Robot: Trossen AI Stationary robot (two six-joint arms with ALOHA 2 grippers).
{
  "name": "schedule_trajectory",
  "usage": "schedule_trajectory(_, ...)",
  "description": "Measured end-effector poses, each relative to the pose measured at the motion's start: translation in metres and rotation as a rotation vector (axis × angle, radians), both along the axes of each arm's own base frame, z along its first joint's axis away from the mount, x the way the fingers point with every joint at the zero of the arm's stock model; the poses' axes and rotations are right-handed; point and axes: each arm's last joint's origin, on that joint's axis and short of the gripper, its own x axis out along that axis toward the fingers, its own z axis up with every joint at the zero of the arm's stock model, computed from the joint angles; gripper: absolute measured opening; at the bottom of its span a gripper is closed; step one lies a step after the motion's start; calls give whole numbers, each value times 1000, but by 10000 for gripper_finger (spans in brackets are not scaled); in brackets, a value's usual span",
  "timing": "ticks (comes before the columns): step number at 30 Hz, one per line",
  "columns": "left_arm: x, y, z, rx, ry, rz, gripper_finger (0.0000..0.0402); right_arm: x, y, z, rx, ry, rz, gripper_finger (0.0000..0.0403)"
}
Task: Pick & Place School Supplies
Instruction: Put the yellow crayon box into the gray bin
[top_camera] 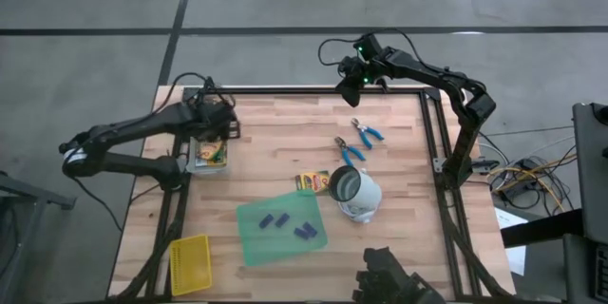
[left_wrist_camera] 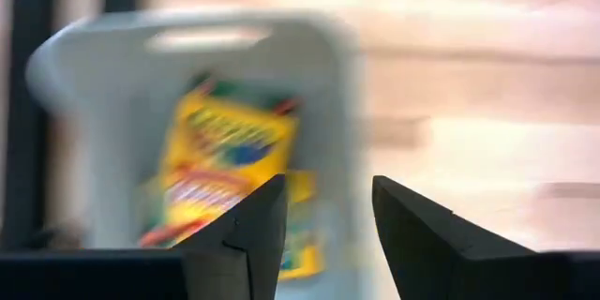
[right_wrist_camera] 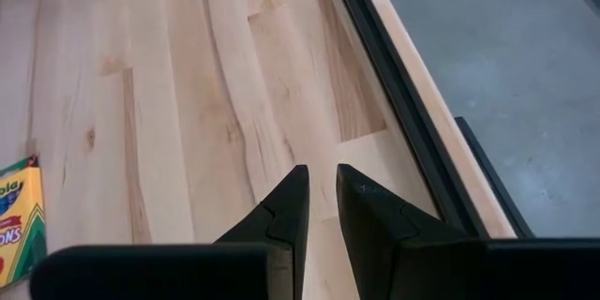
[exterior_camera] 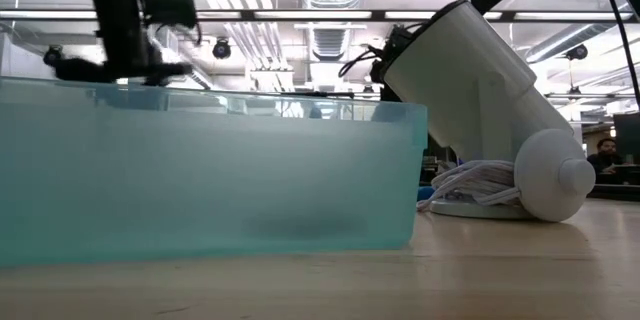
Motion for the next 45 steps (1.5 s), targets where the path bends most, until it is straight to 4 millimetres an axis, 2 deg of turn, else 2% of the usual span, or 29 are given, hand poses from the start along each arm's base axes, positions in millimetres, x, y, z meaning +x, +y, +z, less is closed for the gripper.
schedule_trajectory(4,18,9,21,123,-162,-103,163,0,0,-1,7,4,-3,57)
schedule_trajectory(10,47,20,53,371,-464,-389,163,-1,1,0,16,4,-5,57)
schedule_trajectory(15,56,24,69,554,-579,-494,163,0,5,4,104,-81,63,57)
schedule_trajectory(20,57,24,70,585,-573,-508,163,1,8,6,172,-146,126,57)
schedule_trajectory(24,57,24,71,626,-533,-563,163,3,12,7,298,-184,113,57)
schedule_trajectory(29,61,21,75,752,-452,-746,163,9,16,8,345,-186,98,57)
schedule_trajectory(33,61,19,74,777,-412,-872,163,17,25,8,426,-166,49,56)
schedule_trajectory(37,60,17,69,755,-369,-958,163,36,50,8,382,-126,119,51)
schedule_trajectory(45,58,16,61,731,-267,-1047,163,70,108,7,190,-117,450,32)
